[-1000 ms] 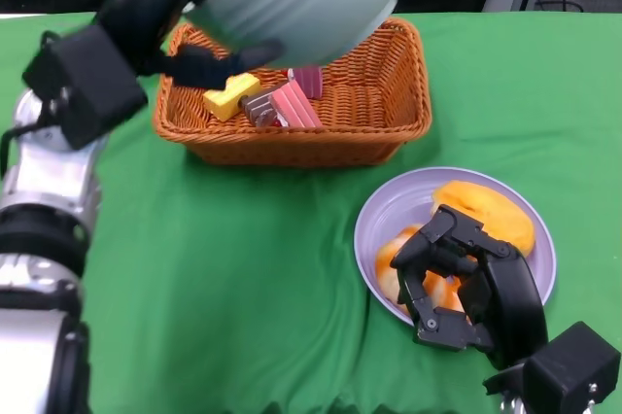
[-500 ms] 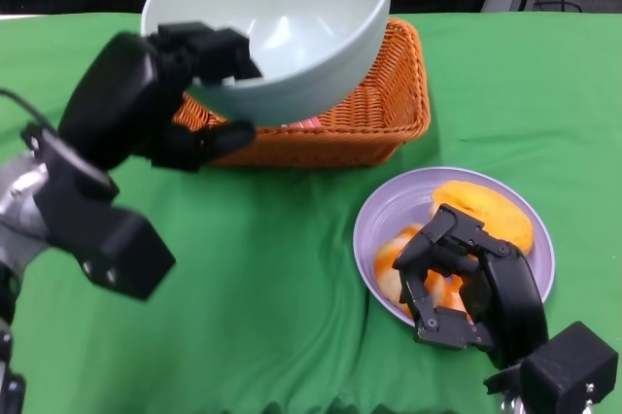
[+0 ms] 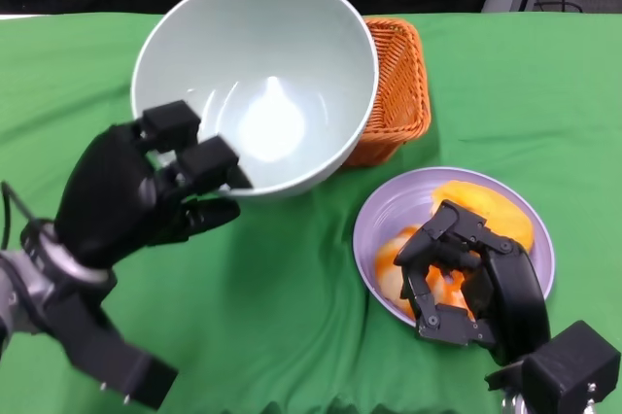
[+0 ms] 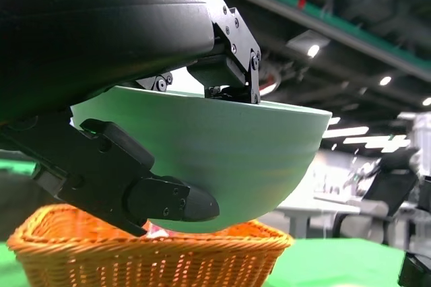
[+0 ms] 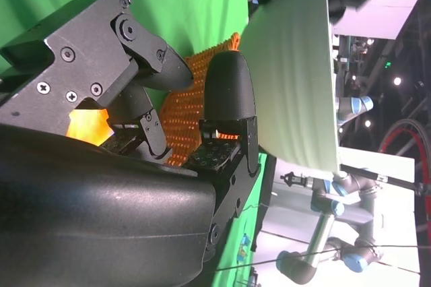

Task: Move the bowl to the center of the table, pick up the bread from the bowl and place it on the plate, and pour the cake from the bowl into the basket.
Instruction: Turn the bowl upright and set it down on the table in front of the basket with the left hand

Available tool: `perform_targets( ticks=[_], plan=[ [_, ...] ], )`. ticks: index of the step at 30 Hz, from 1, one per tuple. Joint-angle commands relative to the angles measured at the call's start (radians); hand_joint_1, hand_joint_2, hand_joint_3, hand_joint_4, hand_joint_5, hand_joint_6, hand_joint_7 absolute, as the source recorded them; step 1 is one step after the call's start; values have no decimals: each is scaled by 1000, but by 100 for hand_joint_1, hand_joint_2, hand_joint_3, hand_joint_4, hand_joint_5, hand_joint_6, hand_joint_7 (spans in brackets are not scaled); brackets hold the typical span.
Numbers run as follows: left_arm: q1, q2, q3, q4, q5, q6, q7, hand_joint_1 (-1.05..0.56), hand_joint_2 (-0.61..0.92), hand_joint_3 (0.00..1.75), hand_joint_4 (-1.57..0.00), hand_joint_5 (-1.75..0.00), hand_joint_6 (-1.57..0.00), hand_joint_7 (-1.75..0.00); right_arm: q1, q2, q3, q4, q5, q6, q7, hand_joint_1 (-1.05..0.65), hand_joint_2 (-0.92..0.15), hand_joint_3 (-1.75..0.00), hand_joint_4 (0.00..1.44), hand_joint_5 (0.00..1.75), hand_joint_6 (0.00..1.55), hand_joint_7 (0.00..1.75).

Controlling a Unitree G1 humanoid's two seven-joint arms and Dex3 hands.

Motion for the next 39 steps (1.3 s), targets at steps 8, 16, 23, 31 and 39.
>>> perform_targets(
  ticks=[8,16,23,31,39],
  plan=[
    [154,129,-106,-52,12,38,175,-10,85,38,-78,-175,-68,-148,1,-19,-22,-34,32,7,-5,-1,-42,-127,81,166,70,141],
    [216,167,-127,-52,12,19,175,-18,92,28,-79,-175,-62,-153,4,-22,-23,-40,26,7,-8,0,-43,-127,81,166,70,141],
    [241,172,-174,-46,26,36,175,-19,92,22,-74,-175,-58,-161,10,-21,-20,-53,29,20,-10,0,-42,-127,81,166,71,140],
    [229,154,-248,34,12,32,175,-11,90,38,-71,-175,-63,-152,15,-21,-17,-60,25,20,-10,-1,-42,-128,81,166,70,140],
    [197,127,-291,117,-17,38,175,-3,86,44,-69,-175,-61,-157,22,-22,-15,-70,28,20,-9,0,-43,-127,82,165,71,138]
  ],
)
